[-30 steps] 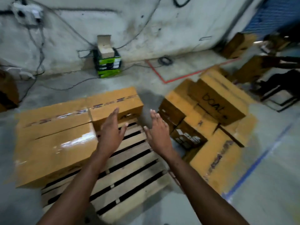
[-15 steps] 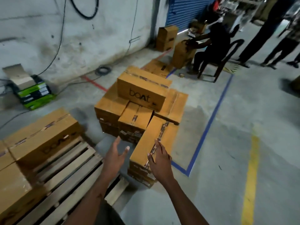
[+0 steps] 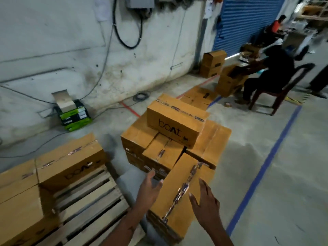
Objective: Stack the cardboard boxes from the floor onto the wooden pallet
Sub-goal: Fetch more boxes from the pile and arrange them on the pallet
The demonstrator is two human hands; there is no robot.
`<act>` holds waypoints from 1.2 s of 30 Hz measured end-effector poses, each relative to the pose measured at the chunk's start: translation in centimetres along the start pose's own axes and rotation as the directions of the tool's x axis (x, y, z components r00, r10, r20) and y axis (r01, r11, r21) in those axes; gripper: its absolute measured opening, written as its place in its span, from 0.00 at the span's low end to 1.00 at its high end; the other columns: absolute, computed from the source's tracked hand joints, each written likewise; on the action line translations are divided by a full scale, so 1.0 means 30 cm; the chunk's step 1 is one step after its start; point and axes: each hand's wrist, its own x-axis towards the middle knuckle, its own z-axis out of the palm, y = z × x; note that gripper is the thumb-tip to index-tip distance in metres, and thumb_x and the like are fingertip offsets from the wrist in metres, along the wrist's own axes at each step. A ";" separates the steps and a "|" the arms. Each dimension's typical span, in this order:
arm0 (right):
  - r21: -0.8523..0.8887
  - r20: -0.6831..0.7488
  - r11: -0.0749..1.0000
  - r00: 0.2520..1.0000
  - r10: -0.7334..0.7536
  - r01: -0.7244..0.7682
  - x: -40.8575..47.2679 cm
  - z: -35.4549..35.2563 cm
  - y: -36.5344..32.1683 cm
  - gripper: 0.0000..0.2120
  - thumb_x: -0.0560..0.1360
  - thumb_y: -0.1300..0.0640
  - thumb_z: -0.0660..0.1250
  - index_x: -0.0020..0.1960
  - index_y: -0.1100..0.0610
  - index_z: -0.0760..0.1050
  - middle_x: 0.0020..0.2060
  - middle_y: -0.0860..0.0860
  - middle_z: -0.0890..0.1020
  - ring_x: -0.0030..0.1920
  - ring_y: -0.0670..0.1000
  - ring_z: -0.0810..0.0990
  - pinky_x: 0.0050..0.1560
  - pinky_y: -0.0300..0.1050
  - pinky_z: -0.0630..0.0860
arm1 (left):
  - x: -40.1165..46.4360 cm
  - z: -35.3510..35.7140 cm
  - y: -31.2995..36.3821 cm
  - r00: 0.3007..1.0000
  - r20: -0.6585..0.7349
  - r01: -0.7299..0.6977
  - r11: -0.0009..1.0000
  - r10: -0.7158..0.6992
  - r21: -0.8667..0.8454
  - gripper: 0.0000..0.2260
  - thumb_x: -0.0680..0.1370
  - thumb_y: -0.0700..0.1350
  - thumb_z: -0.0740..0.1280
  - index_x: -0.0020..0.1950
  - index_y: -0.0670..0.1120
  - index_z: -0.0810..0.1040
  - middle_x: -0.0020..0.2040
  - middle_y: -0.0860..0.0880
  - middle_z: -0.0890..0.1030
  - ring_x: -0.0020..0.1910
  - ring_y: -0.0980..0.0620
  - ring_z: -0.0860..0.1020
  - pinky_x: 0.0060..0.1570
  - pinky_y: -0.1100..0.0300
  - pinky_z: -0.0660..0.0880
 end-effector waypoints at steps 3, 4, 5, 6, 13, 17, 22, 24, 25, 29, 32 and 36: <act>-0.022 0.058 0.999 0.998 -0.035 0.036 0.121 -0.071 0.043 0.36 0.85 0.38 0.58 0.86 0.46 0.45 0.84 0.48 0.57 0.80 0.53 0.65 0.75 0.59 0.65 | 0.055 0.063 0.075 0.999 -0.034 0.022 1.000 -0.023 -0.021 0.31 0.82 0.54 0.69 0.83 0.49 0.63 0.80 0.51 0.68 0.79 0.51 0.67 0.72 0.57 0.66; -0.027 0.073 0.998 0.996 -0.053 0.055 0.159 -0.102 0.058 0.37 0.85 0.38 0.58 0.86 0.45 0.45 0.84 0.48 0.58 0.80 0.53 0.65 0.75 0.59 0.65 | 0.073 0.086 0.106 0.999 -0.047 0.025 0.999 -0.026 -0.041 0.30 0.83 0.53 0.68 0.83 0.49 0.63 0.80 0.51 0.69 0.78 0.51 0.67 0.71 0.58 0.67; -0.031 0.084 0.997 0.994 -0.065 0.068 0.194 -0.129 0.072 0.37 0.85 0.38 0.58 0.86 0.45 0.45 0.84 0.48 0.58 0.80 0.53 0.65 0.75 0.59 0.65 | 0.090 0.106 0.131 0.998 -0.060 0.023 0.998 -0.027 -0.058 0.30 0.83 0.53 0.68 0.83 0.49 0.63 0.80 0.51 0.69 0.78 0.51 0.67 0.71 0.58 0.67; -0.032 0.096 0.997 0.993 -0.073 0.076 0.229 -0.157 0.085 0.37 0.85 0.38 0.58 0.86 0.45 0.45 0.84 0.47 0.58 0.80 0.53 0.64 0.75 0.59 0.65 | 0.108 0.125 0.157 0.997 -0.068 0.019 0.997 -0.024 -0.071 0.29 0.83 0.53 0.68 0.83 0.50 0.63 0.80 0.51 0.69 0.78 0.51 0.67 0.71 0.58 0.67; -0.103 0.164 0.994 0.986 -0.026 0.043 0.480 -0.273 0.235 0.44 0.77 0.25 0.43 0.86 0.45 0.44 0.84 0.49 0.60 0.79 0.54 0.68 0.74 0.61 0.67 | 0.242 0.240 0.270 0.993 -0.116 0.014 0.995 -0.026 -0.102 0.29 0.83 0.55 0.66 0.82 0.52 0.63 0.81 0.51 0.68 0.78 0.49 0.67 0.70 0.53 0.68; -0.080 0.230 0.996 0.973 -0.012 0.031 0.665 -0.333 0.316 0.48 0.73 0.22 0.44 0.86 0.46 0.48 0.83 0.49 0.61 0.78 0.56 0.68 0.73 0.62 0.66 | 0.348 0.307 0.309 0.984 -0.161 0.051 0.988 -0.074 -0.143 0.29 0.82 0.57 0.67 0.82 0.54 0.63 0.80 0.51 0.68 0.75 0.48 0.71 0.68 0.51 0.71; -0.109 0.272 0.987 0.958 -0.088 0.122 1.026 -0.405 0.416 0.59 0.65 0.13 0.39 0.86 0.47 0.48 0.83 0.52 0.61 0.79 0.59 0.66 0.72 0.62 0.66 | 0.542 0.429 0.359 0.956 -0.245 0.105 0.970 -0.159 -0.219 0.29 0.83 0.53 0.68 0.82 0.52 0.63 0.80 0.49 0.69 0.77 0.46 0.69 0.71 0.47 0.71; -0.097 0.311 0.984 0.944 -0.114 0.151 1.194 -0.415 0.447 0.62 0.62 0.12 0.36 0.86 0.48 0.48 0.83 0.52 0.61 0.80 0.59 0.66 0.73 0.63 0.65 | 0.637 0.490 0.386 0.943 -0.278 0.119 0.966 -0.182 -0.230 0.28 0.83 0.51 0.68 0.82 0.51 0.64 0.79 0.47 0.70 0.77 0.45 0.70 0.71 0.48 0.71; -0.081 0.329 0.984 0.936 -0.125 0.160 1.281 -0.418 0.457 0.55 0.69 0.16 0.42 0.86 0.48 0.48 0.83 0.53 0.60 0.80 0.59 0.65 0.74 0.63 0.64 | 0.693 0.528 0.401 0.938 -0.292 0.121 0.964 -0.189 -0.236 0.28 0.83 0.51 0.68 0.82 0.50 0.64 0.79 0.46 0.70 0.76 0.45 0.71 0.71 0.48 0.72; -0.071 0.410 0.970 0.893 -0.185 0.233 1.582 -0.432 0.475 0.41 0.83 0.33 0.59 0.87 0.50 0.49 0.84 0.55 0.59 0.81 0.61 0.63 0.77 0.64 0.59 | 0.888 0.687 0.484 0.904 -0.330 0.166 0.933 -0.273 -0.318 0.31 0.83 0.51 0.69 0.83 0.48 0.61 0.80 0.48 0.68 0.78 0.47 0.68 0.73 0.51 0.68; -0.103 0.461 0.957 0.865 -0.196 0.272 1.786 -0.436 0.482 0.41 0.83 0.35 0.61 0.87 0.54 0.52 0.83 0.57 0.61 0.81 0.62 0.63 0.77 0.64 0.60 | 1.007 0.787 0.560 0.884 -0.335 0.177 0.897 -0.325 -0.404 0.33 0.83 0.53 0.69 0.84 0.50 0.60 0.81 0.49 0.66 0.79 0.47 0.66 0.73 0.50 0.67; -0.109 0.461 0.962 0.870 -0.175 0.251 2.066 -0.407 0.496 0.41 0.83 0.37 0.64 0.85 0.59 0.55 0.82 0.62 0.63 0.80 0.65 0.65 0.78 0.63 0.63 | 1.163 0.899 0.595 0.879 -0.321 0.174 0.865 -0.352 -0.471 0.36 0.81 0.57 0.70 0.85 0.54 0.57 0.82 0.50 0.65 0.80 0.48 0.65 0.72 0.52 0.67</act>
